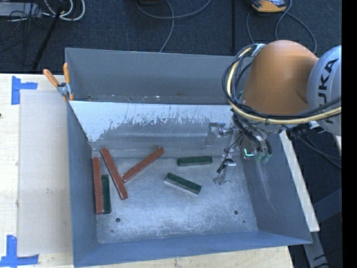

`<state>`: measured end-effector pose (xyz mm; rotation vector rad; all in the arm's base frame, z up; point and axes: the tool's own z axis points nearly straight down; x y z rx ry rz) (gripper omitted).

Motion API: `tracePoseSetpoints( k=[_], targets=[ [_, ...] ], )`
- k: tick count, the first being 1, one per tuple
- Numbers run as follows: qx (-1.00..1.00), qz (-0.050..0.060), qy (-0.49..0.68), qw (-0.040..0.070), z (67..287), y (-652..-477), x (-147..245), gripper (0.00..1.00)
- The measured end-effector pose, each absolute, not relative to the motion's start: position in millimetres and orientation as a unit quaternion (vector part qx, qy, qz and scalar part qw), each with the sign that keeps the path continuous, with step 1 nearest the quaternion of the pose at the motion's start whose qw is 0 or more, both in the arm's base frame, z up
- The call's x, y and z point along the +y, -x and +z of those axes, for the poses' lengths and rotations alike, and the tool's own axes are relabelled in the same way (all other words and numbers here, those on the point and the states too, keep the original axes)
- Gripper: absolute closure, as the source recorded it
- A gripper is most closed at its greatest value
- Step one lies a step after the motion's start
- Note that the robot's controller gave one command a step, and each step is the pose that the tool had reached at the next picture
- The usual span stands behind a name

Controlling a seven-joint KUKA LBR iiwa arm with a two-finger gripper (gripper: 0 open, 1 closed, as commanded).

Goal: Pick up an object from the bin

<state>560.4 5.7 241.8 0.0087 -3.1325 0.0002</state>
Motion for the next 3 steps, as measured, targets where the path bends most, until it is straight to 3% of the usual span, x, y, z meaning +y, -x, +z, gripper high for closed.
tracePoseSetpoints(
  k=[1, 2, 3],
  targets=[
    [-1.000, 0.000, 0.024, 0.005, 81, -559.0, 11, 0.00],
    [-1.000, 0.000, 0.024, 0.001, 85, -561.2, 11, 1.00],
    [-1.000, 0.000, 0.013, -0.004, 235, -534.6, -4, 1.00]
  ],
)
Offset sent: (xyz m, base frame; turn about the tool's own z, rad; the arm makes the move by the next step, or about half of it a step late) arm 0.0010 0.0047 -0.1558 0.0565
